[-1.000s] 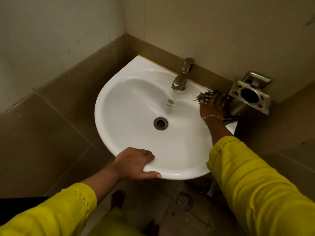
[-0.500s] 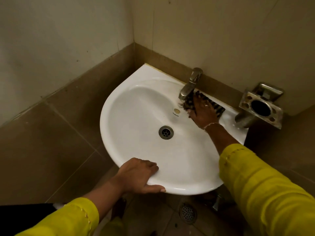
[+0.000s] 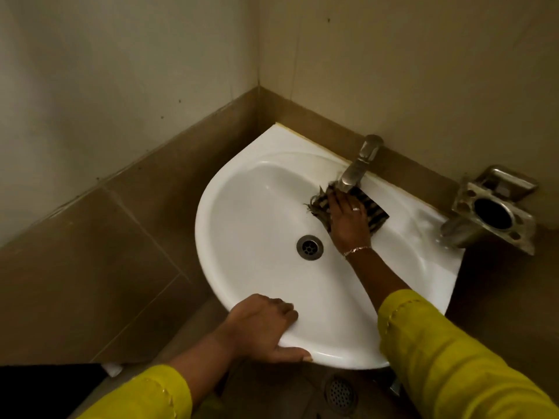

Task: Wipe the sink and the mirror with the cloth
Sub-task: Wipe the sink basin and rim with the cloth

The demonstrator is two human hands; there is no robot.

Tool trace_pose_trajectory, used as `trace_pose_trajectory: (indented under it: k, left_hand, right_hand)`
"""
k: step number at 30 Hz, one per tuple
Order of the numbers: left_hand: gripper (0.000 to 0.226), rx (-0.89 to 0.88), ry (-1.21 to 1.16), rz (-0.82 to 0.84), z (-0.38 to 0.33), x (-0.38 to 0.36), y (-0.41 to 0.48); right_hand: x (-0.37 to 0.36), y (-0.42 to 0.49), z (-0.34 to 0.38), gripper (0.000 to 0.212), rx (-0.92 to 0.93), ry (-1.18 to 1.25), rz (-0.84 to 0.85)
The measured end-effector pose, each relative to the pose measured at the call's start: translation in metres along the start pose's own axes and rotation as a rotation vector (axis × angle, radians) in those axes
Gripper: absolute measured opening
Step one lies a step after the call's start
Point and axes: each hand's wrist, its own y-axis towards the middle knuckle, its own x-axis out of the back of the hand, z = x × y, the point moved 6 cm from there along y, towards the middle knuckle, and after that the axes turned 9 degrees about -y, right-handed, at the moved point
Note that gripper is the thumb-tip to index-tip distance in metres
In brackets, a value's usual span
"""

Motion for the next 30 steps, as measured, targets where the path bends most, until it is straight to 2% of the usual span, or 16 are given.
trace_pose_trajectory:
  k: [2, 4, 10, 13, 20, 25, 27, 30]
  left_hand:
    - [0.077, 0.0, 0.004, 0.0, -0.001, 0.0, 0.0]
    - [0.077, -0.005, 0.008, 0.004, 0.0, 0.0, 0.0]
    - [0.079, 0.003, 0.017, 0.023, 0.0, -0.002, 0.0]
    - [0.081, 0.006, 0.019, 0.026, 0.001, -0.003, 0.0]
    - [0.076, -0.006, -0.011, 0.029, -0.002, 0.0, 0.001]
    - [0.077, 0.014, -0.012, 0.031, -0.001, -0.001, 0.002]
    - [0.078, 0.024, -0.037, 0.073, -0.001, -0.001, 0.003]
    - [0.08, 0.028, -0.055, 0.081, 0.0, -0.002, 0.003]
  right_hand:
    - [0.004, 0.014, 0.008, 0.066, 0.04, 0.029, 0.012]
    - [0.006, 0.032, 0.011, 0.059, -0.017, 0.089, 0.096]
    - [-0.005, 0.078, 0.021, 0.063, -0.029, -0.09, 0.26]
    - [-0.006, 0.097, 0.025, 0.065, -0.09, -0.117, 0.25]
    - [0.002, 0.111, 0.044, 0.059, 0.166, -0.049, 0.238]
    - [-0.006, 0.108, 0.029, 0.069, -0.146, -0.01, 0.254]
    - [0.0, 0.108, 0.048, 0.065, -0.093, -0.022, 0.263]
    - [0.007, 0.108, 0.094, 0.057, 0.115, -0.033, 0.226]
